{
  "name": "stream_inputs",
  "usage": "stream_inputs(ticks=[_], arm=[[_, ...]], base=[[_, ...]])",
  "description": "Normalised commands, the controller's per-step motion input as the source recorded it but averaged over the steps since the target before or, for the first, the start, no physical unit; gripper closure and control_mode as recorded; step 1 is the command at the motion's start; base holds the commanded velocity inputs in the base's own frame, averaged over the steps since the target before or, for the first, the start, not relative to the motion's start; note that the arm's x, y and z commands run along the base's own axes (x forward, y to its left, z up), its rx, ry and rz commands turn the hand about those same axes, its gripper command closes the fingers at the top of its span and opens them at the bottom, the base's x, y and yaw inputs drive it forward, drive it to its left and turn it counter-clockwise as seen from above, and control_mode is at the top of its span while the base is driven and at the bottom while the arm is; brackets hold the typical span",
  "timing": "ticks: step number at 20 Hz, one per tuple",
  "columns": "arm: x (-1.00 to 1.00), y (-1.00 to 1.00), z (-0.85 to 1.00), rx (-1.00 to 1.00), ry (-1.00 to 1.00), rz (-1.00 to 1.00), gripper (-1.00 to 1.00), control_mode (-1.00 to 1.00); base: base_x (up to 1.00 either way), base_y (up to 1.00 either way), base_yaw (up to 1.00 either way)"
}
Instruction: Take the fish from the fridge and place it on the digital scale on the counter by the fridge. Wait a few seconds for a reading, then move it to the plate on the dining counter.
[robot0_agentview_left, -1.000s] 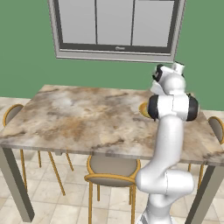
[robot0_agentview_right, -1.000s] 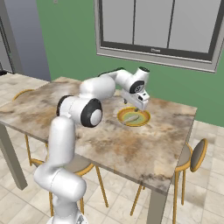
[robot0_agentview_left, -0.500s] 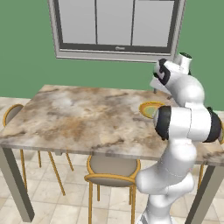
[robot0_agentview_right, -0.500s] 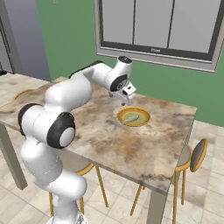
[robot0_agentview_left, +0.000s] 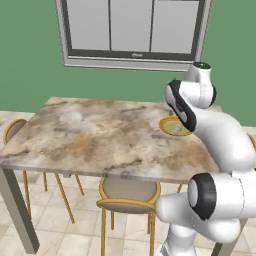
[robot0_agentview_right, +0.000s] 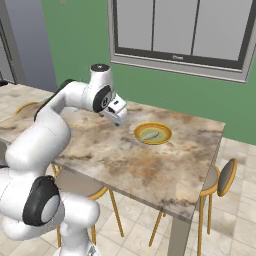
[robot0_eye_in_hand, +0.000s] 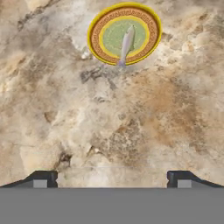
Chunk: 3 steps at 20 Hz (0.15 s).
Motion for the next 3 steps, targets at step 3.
stream_inputs(ticks=[3], arm=[[-1.0,0.55,0.22,-0.06,0.0,0.0,-1.0,-1.0]], base=[[0.0,0.0,0.0]])
